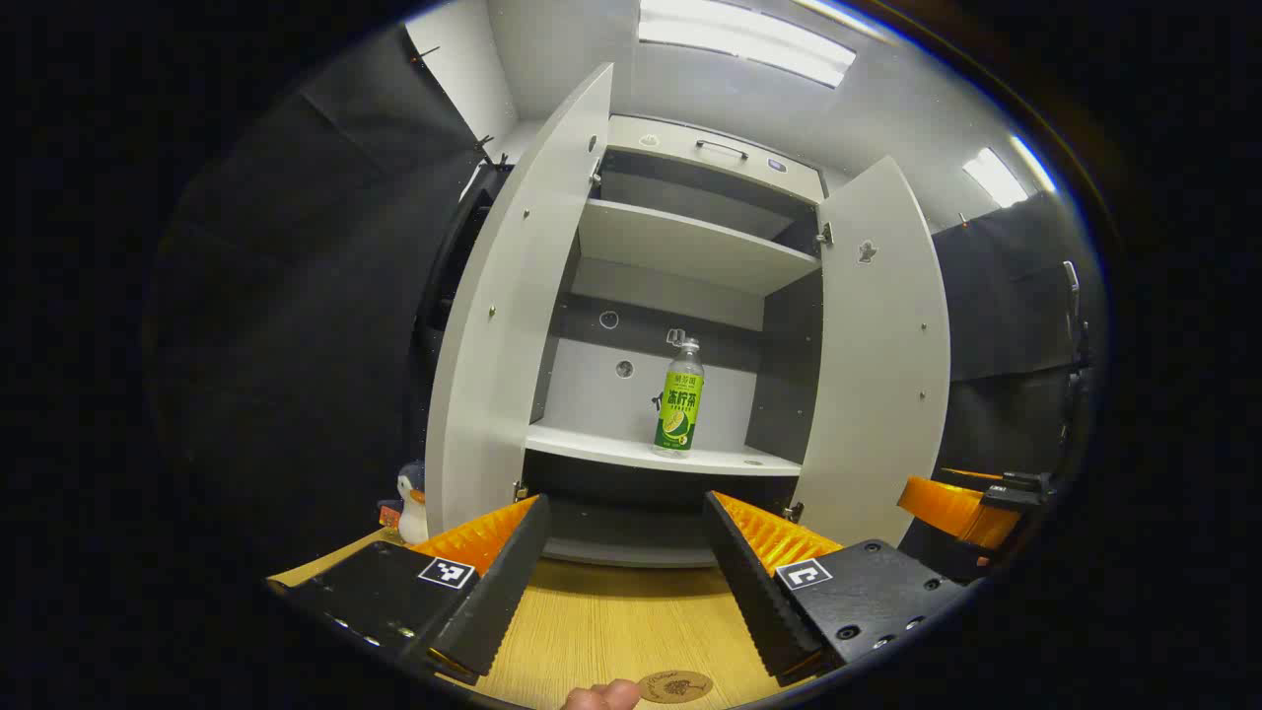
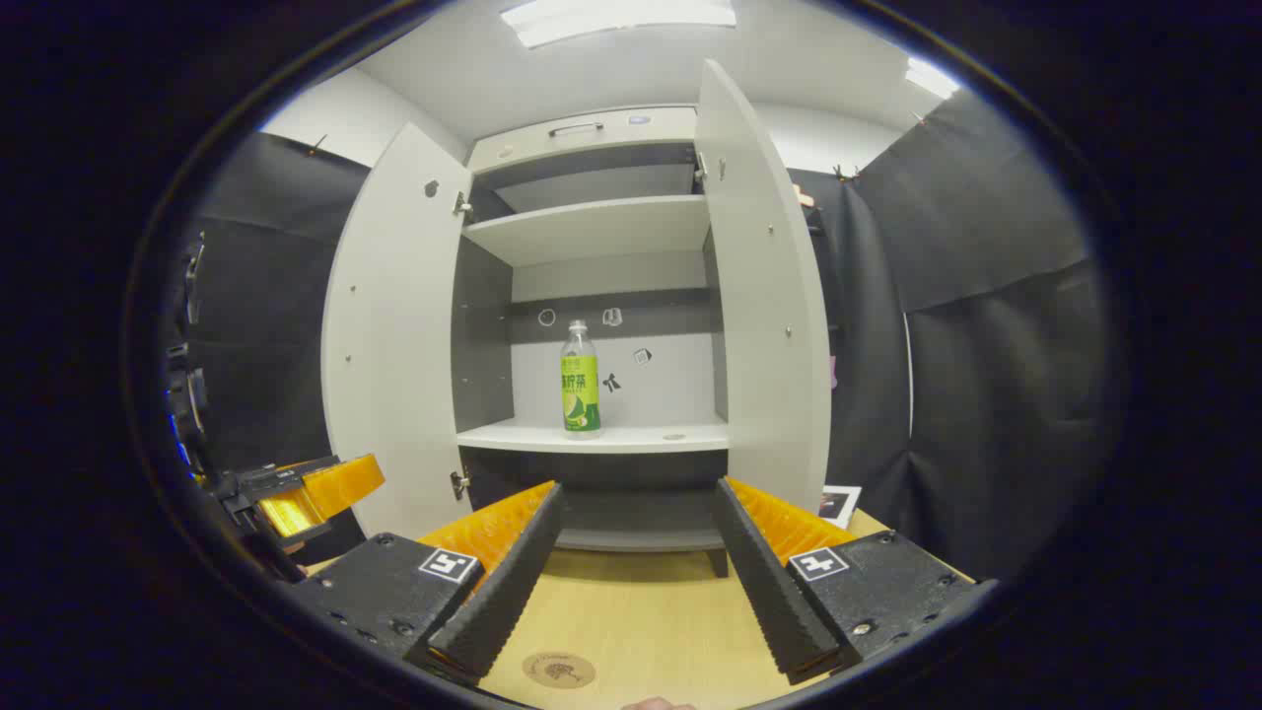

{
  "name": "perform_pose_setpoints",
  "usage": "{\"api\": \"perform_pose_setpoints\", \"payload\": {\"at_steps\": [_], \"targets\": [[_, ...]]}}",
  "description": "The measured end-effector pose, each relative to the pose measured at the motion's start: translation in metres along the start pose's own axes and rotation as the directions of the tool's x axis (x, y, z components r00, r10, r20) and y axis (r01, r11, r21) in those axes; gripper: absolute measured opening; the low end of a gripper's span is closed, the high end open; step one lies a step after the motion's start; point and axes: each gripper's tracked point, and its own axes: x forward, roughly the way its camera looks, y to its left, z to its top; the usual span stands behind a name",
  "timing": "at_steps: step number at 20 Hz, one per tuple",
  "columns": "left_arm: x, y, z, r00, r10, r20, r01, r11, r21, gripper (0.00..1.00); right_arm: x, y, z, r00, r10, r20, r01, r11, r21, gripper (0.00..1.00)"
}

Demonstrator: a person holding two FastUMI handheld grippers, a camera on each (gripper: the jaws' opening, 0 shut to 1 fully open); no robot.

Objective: Grasp the bottle in the cabinet with the left hand and place it on the coaster, then close the right door with the right hand and the left door with the left hand.

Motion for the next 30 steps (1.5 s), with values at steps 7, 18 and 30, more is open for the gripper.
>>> {"api": "perform_pose_setpoints", "payload": {"at_steps": [7,18,30], "targets": [[0.001,-0.006,-0.001,1.000,-0.015,-0.003,0.015,1.000,0.005,0.95,-0.002,-0.001,-0.003,1.000,-0.017,-0.011,0.017,1.000,0.015,1.00],[0.016,-0.015,0.012,0.997,-0.082,-0.010,0.082,0.996,-0.027,0.95,0.001,0.007,-0.005,1.000,0.008,-0.026,-0.008,1.000,0.002,1.00],[0.177,-0.069,0.041,0.973,-0.227,-0.048,0.225,0.973,-0.050,0.95,-0.005,-0.003,0.001,1.000,-0.001,-0.021,0.001,0.999,-0.034,0.99]]}}
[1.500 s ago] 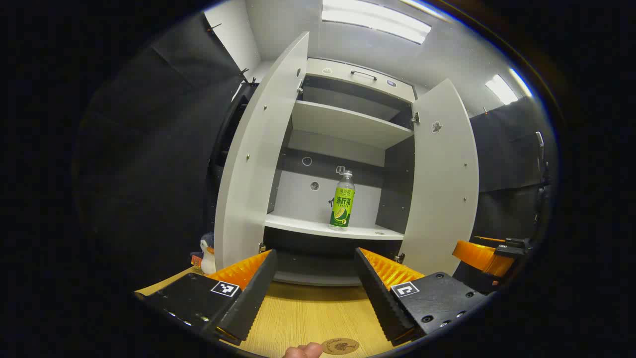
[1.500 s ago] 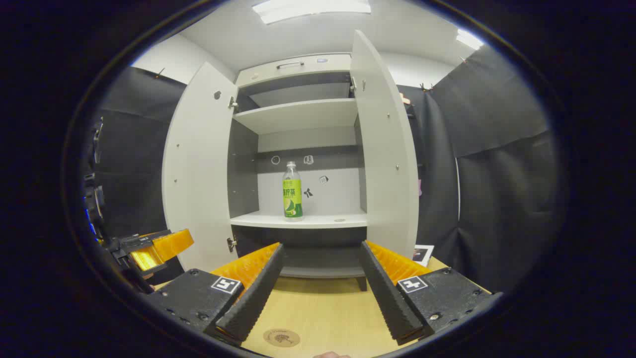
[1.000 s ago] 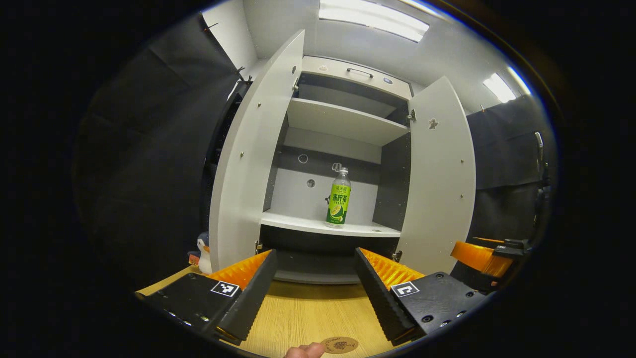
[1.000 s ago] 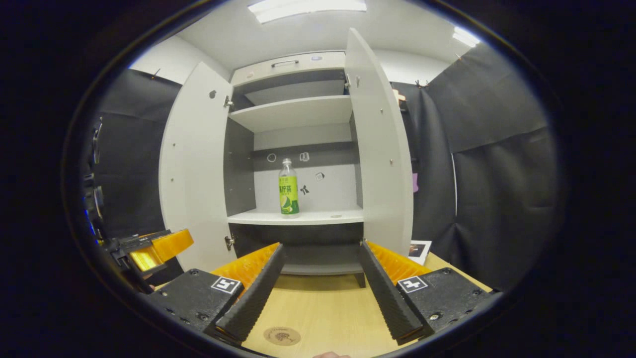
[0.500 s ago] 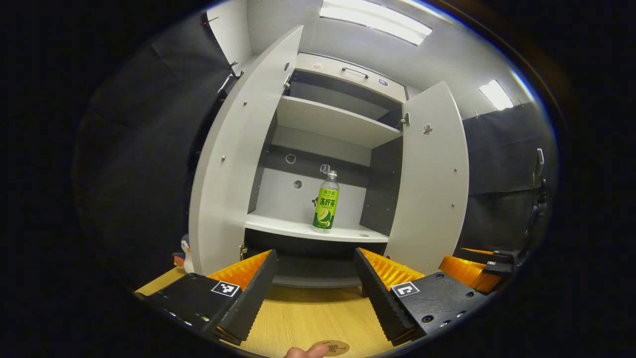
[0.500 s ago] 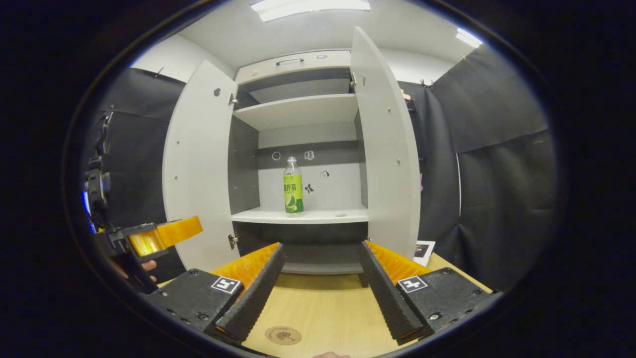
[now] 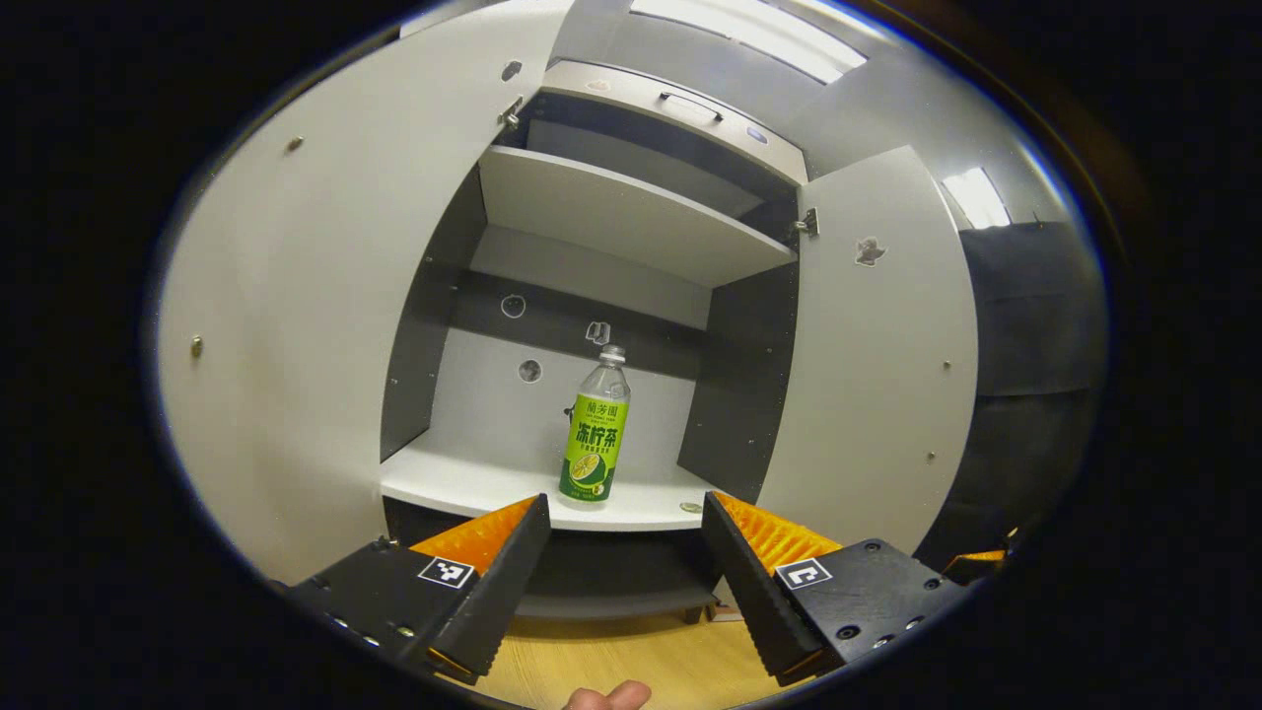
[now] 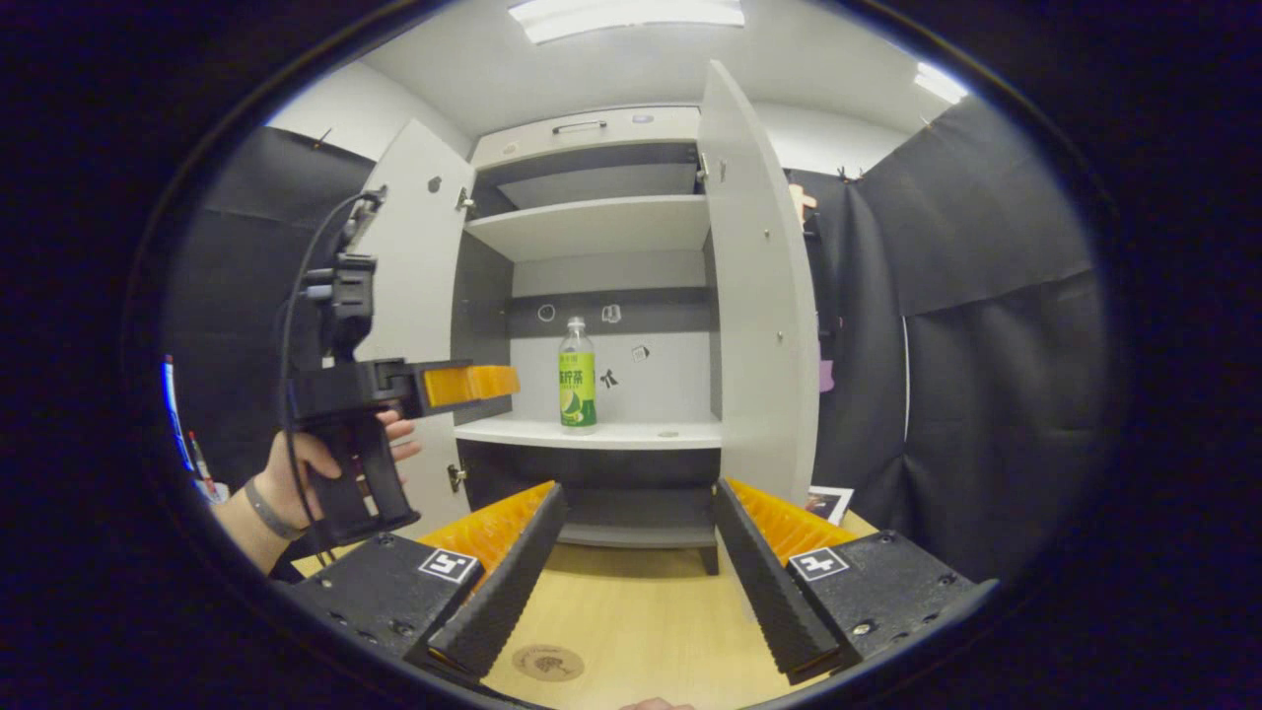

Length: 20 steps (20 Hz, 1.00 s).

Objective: Grasp the bottle in the cabinet with the left hand and place it on the coaster, then close the right door with the right hand and the left door with the left hand.

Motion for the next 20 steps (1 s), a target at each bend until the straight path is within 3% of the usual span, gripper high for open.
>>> {"api": "perform_pose_setpoints", "payload": {"at_steps": [1,2,8,11,20], "targets": [[0.016,0.001,0.003,1.000,0.001,-0.001,-0.001,1.000,0.014,1.00,0.001,0.000,0.000,1.000,-0.002,-0.005,0.002,1.000,-0.003,1.00],[0.032,0.003,0.004,1.000,0.003,-0.001,-0.003,1.000,0.026,0.95,0.002,-0.001,-0.001,1.000,-0.004,-0.009,0.004,1.000,-0.005,1.00],[0.118,0.028,0.015,0.995,0.090,0.038,-0.093,0.990,0.106,0.95,0.007,-0.013,-0.005,0.999,-0.035,-0.028,0.034,0.999,-0.014,1.00],[0.149,0.028,0.008,0.996,0.087,0.021,-0.088,0.991,0.098,0.95,0.012,-0.022,-0.006,0.998,-0.057,-0.031,0.056,0.998,-0.014,1.00],[0.190,0.041,0.003,0.992,0.125,0.008,-0.125,0.987,0.104,0.95,0.023,-0.041,-0.015,0.995,-0.078,-0.058,0.079,0.997,0.014,1.00]]}}
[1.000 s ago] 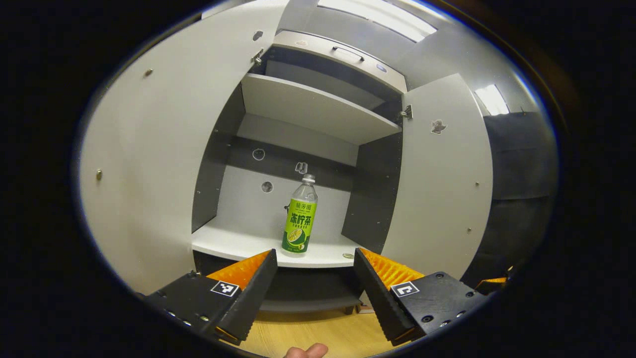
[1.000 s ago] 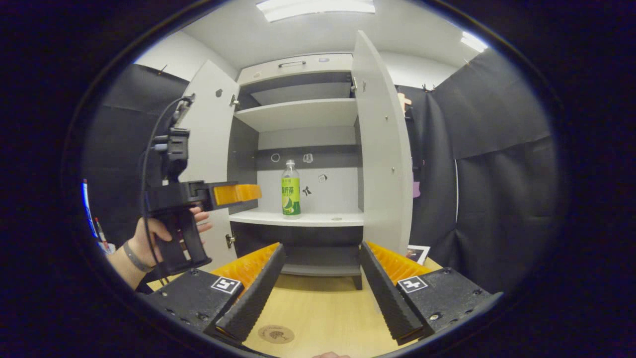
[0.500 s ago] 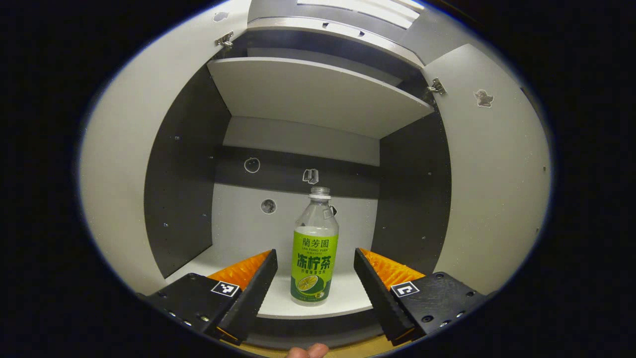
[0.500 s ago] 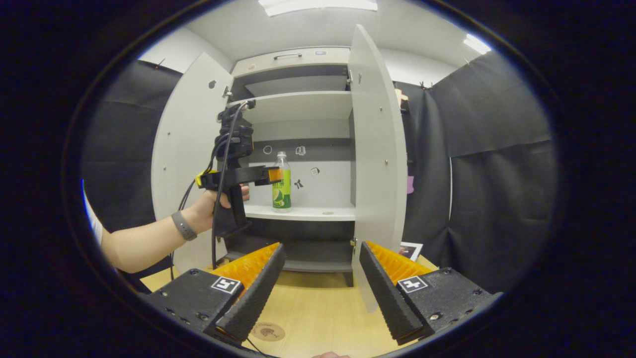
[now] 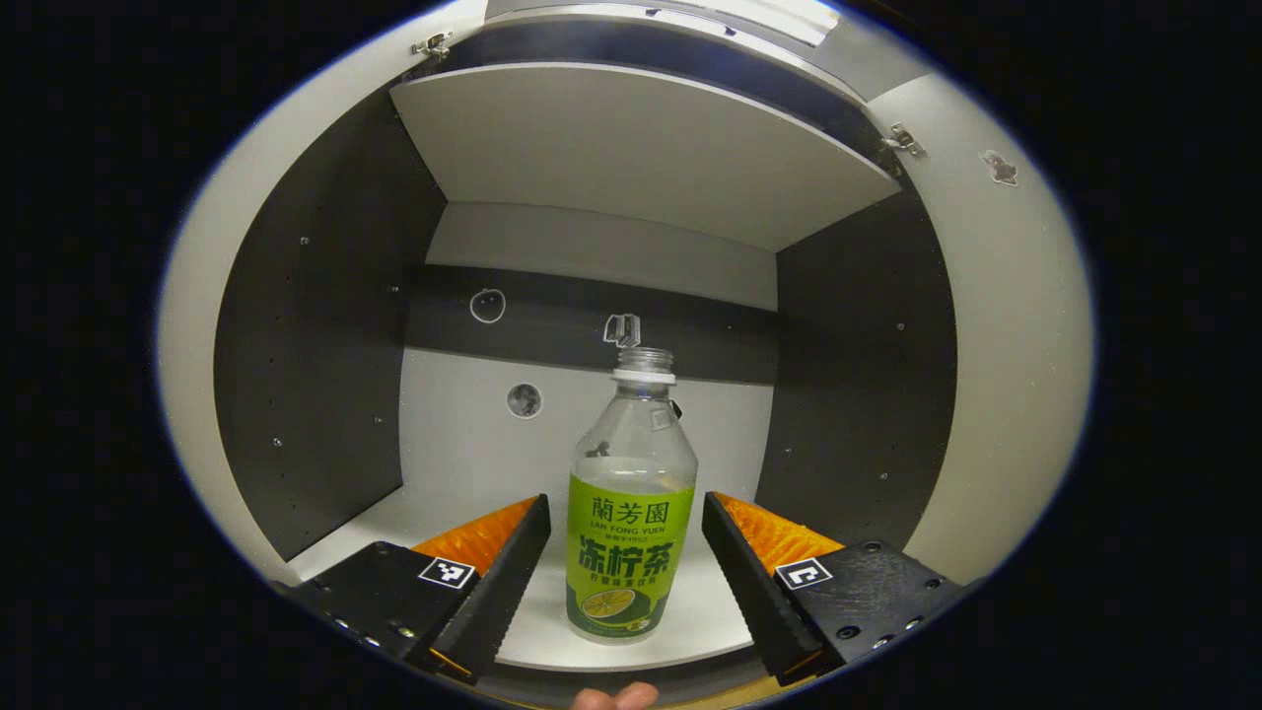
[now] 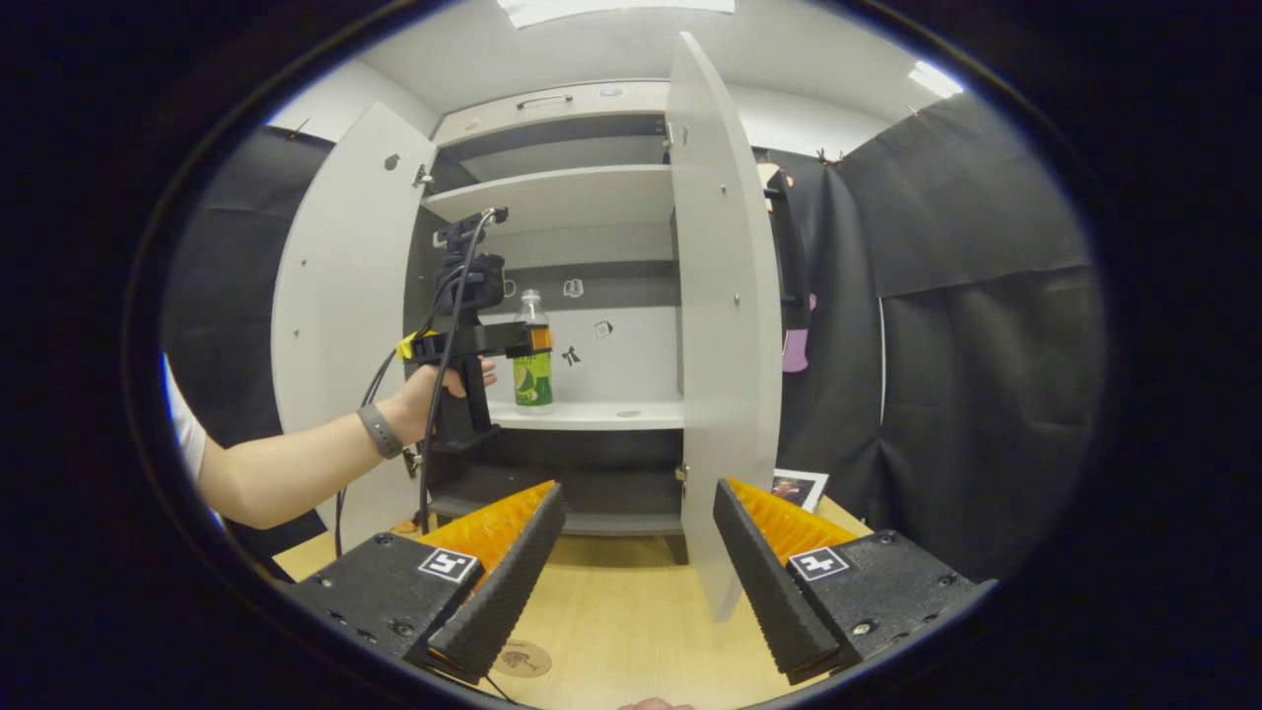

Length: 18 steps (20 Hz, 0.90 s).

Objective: Grasp the bottle in the cabinet with the left hand and place it on the coaster, then close the right door with the right hand and the left door with the left hand.

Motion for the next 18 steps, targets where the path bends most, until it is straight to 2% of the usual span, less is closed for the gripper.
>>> {"api": "perform_pose_setpoints", "payload": {"at_steps": [3,5,6,9,10,11,13,14,18], "targets": [[0.006,0.001,-0.001,1.000,-0.007,-0.016,0.007,1.000,0.003,0.93,0.001,0.000,-0.002,1.000,0.000,-0.008,0.000,1.000,-0.001,1.00],[0.009,0.002,0.000,1.000,-0.011,-0.013,0.011,1.000,0.001,0.87,0.000,-0.001,-0.003,1.000,-0.001,-0.009,0.001,1.000,-0.003,1.00],[0.011,0.003,0.000,1.000,-0.004,-0.015,0.004,1.000,0.006,0.79,-0.001,-0.002,-0.003,1.000,-0.002,-0.008,0.002,1.000,-0.002,1.00],[0.003,0.002,0.004,1.000,-0.014,-0.014,0.014,1.000,0.002,0.74,-0.004,-0.003,-0.001,1.000,-0.006,-0.003,0.006,1.000,-0.003,1.00],[-0.002,0.004,0.007,1.000,-0.015,-0.006,0.015,1.000,0.006,0.77,-0.005,-0.004,-0.001,1.000,-0.006,-0.001,0.006,1.000,-0.004,1.00],[-0.009,0.002,0.010,1.000,-0.022,-0.002,0.022,1.000,0.011,0.71,-0.006,-0.003,-0.001,1.000,-0.004,0.000,0.004,1.000,-0.006,1.00],[-0.026,0.002,0.015,0.999,-0.040,0.005,0.040,0.999,0.005,0.75,-0.007,-0.004,-0.001,1.000,-0.006,-0.001,0.006,1.000,-0.015,1.00],[-0.038,0.002,0.017,0.999,-0.050,0.003,0.050,0.999,-0.002,0.71,-0.008,-0.003,-0.002,1.000,-0.005,0.000,0.005,1.000,-0.015,1.00],[-0.092,-0.006,0.023,0.995,-0.100,0.029,0.101,0.995,-0.011,0.71,-0.011,0.011,0.001,0.999,0.048,0.010,-0.048,0.999,0.016,1.00]]}}
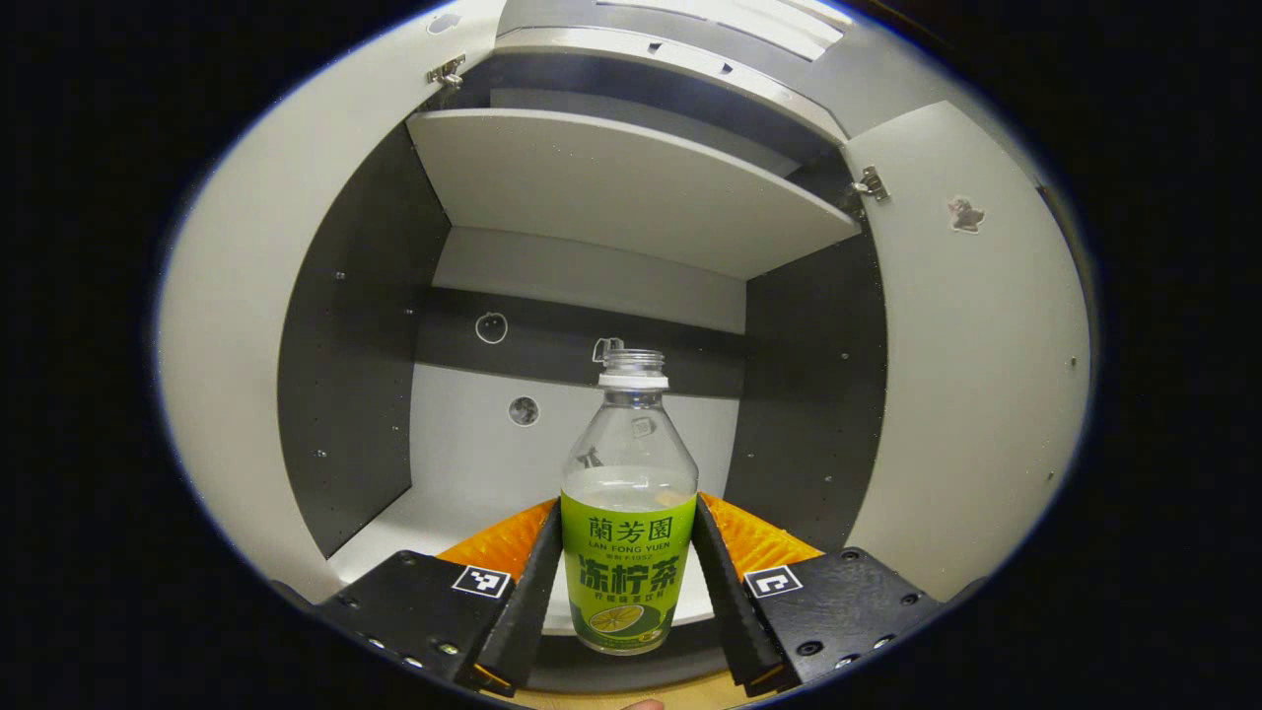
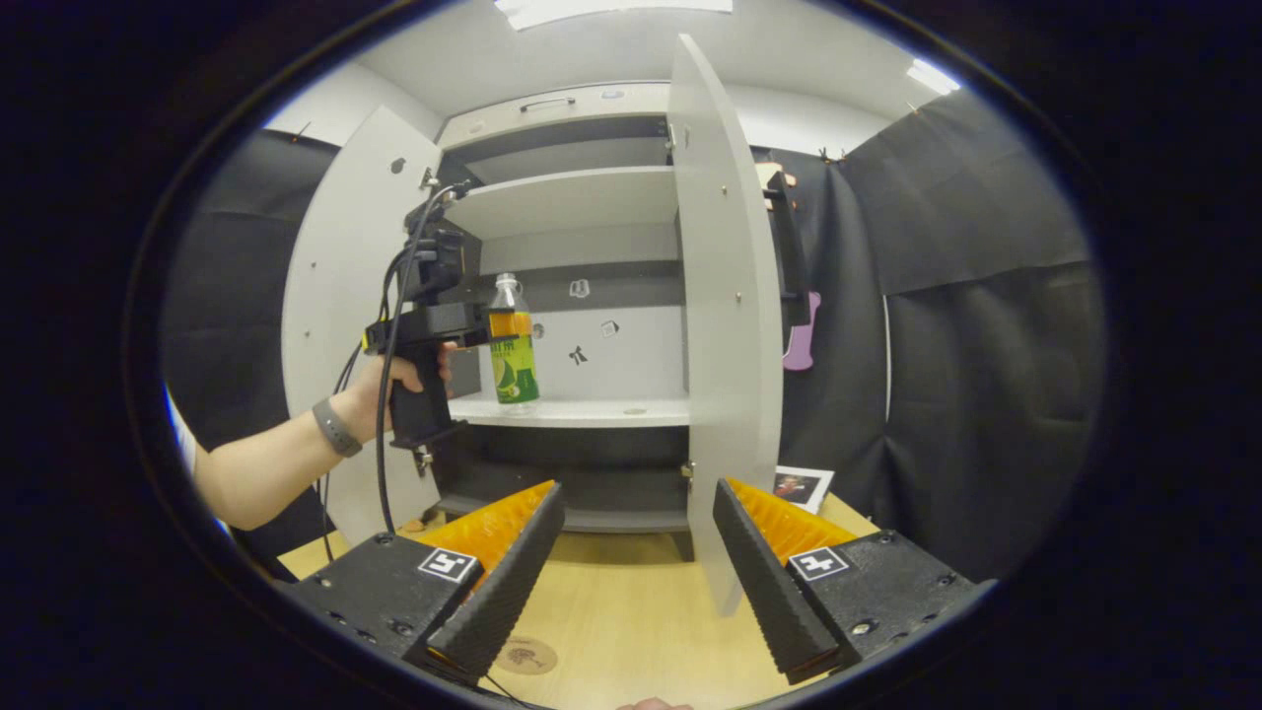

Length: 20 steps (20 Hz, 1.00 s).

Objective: Grasp the bottle in the cabinet with the left hand and place it on the coaster, then close the right door with the right hand and the left door with the left hand.

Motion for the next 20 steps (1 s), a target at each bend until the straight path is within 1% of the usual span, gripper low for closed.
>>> {"api": "perform_pose_setpoints", "payload": {"at_steps": [3,7,9,11,13,16,17,18,19,20], "targets": [[-0.039,-0.010,-0.007,0.999,-0.028,0.023,0.028,0.999,0.022,0.71,0.000,0.007,0.006,1.000,0.019,0.015,-0.019,1.000,0.007,1.00],[-0.095,-0.023,-0.045,0.999,-0.040,-0.001,0.040,0.999,0.007,0.71,0.001,0.017,0.019,0.998,0.039,0.042,-0.039,0.999,0.013,1.00],[-0.119,-0.027,-0.074,1.000,-0.028,-0.005,0.028,0.999,0.027,0.71,0.002,0.021,0.026,0.998,0.048,0.050,-0.048,0.999,0.015,1.00],[-0.142,-0.042,-0.108,0.998,-0.064,-0.002,0.064,0.998,-0.004,0.71,0.000,0.021,0.033,0.997,0.052,0.062,-0.053,0.998,0.022,1.00],[-0.160,-0.050,-0.144,0.998,-0.064,-0.026,0.064,0.998,-0.021,0.71,-0.001,0.022,0.041,0.996,0.048,0.077,-0.051,0.998,0.037,0.99],[-0.184,-0.057,-0.200,0.995,-0.046,-0.083,0.045,0.999,-0.015,0.71,-0.006,0.012,0.044,0.996,0.017,0.085,-0.022,0.999,0.047,1.00],[-0.194,-0.060,-0.216,0.993,-0.052,-0.104,0.050,0.999,-0.021,0.71,-0.008,0.009,0.044,0.997,0.005,0.083,-0.009,0.999,0.040,1.00],[-0.202,-0.065,-0.232,0.990,-0.065,-0.122,0.062,0.998,-0.034,0.67,-0.010,0.004,0.042,0.997,-0.009,0.077,0.007,0.999,0.031,0.99],[-0.207,-0.070,-0.248,0.986,-0.080,-0.146,0.074,0.996,-0.046,0.71,-0.011,0.001,0.040,0.997,-0.022,0.070,0.021,1.000,0.023,1.00],[-0.211,-0.073,-0.262,0.981,-0.091,-0.169,0.082,0.995,-0.058,0.71,-0.012,-0.003,0.038,0.997,-0.035,0.062,0.034,0.999,0.018,0.99]]}}
